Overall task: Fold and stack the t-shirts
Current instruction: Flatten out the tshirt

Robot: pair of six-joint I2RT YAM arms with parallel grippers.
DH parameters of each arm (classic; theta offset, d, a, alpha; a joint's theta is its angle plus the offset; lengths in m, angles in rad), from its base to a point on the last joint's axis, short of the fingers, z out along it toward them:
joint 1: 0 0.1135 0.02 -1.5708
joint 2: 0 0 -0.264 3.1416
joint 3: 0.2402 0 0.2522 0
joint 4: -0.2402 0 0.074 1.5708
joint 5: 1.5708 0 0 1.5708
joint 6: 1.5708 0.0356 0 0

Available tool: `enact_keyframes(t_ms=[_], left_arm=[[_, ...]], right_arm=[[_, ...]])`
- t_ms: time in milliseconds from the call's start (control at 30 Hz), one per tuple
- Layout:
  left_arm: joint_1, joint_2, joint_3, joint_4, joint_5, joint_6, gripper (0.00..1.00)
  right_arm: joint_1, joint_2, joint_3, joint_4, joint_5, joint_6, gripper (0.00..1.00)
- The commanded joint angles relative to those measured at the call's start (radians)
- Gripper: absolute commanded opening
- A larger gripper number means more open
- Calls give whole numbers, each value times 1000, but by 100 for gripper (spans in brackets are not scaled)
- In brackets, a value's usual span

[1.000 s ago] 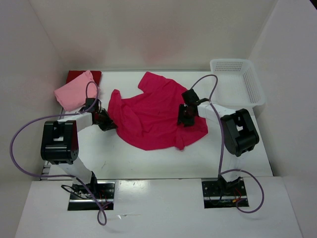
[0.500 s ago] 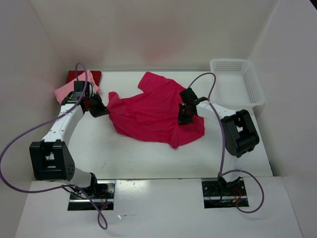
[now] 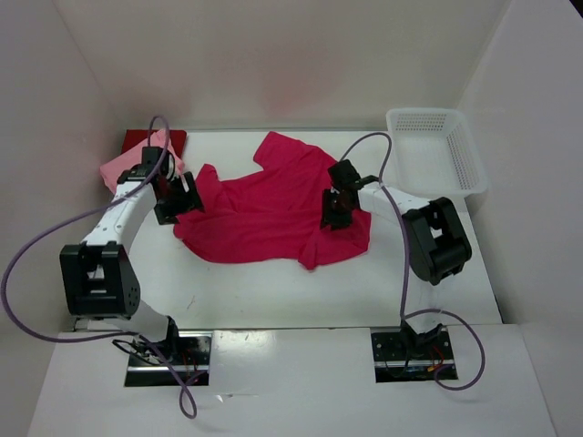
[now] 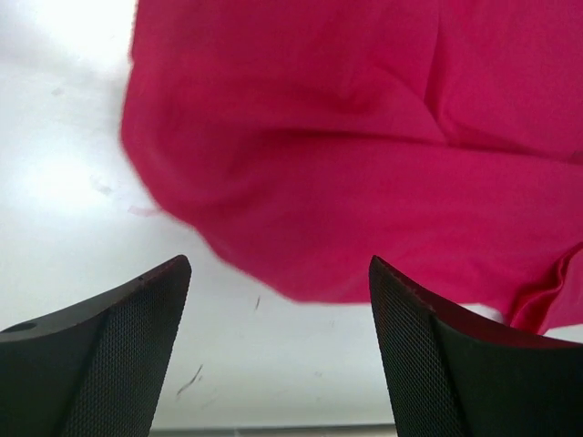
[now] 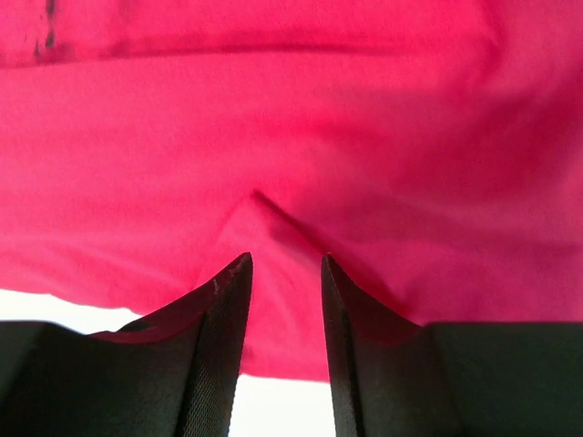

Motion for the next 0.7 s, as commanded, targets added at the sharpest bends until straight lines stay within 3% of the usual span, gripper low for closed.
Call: enact_keyframes(t_ms=[0,167,267,300,333,400,433,467,500,567,667], left_arm=[[-5,122,-24,136,67,-23,86],[-24,250,-28,197,57,-23,82],[-33,316,-9,259,46,-23,74],[-33,337,3,259,76,-23,69],[-45,366,15,269,86,-23,57],[-45,391,40,294,86,-32,42],[-54,402,54,305,86,-32,36],[-54,411,93,294,86,-41,26],[-54,411,109,294,96,-41,22],[-54,420,149,294,96,-52,16],[-54,474,212,277,106,-52,15]], right_arm=[[11,47,79,7,-27,-43,44],[31,97,109,7,-15,-34,44],[53,106,109,7,-26,-34,44],[53,116,109,7,-26,-25,44],[53,116,109,7,-26,-25,44],[62,125,109,7,-15,-25,42],[62,125,118,7,-15,-25,29],[62,125,119,7,-6,-25,23],[62,125,119,7,-6,-14,16],[62,85,128,-6,11,-5,10],[62,5,99,-38,22,-5,6]])
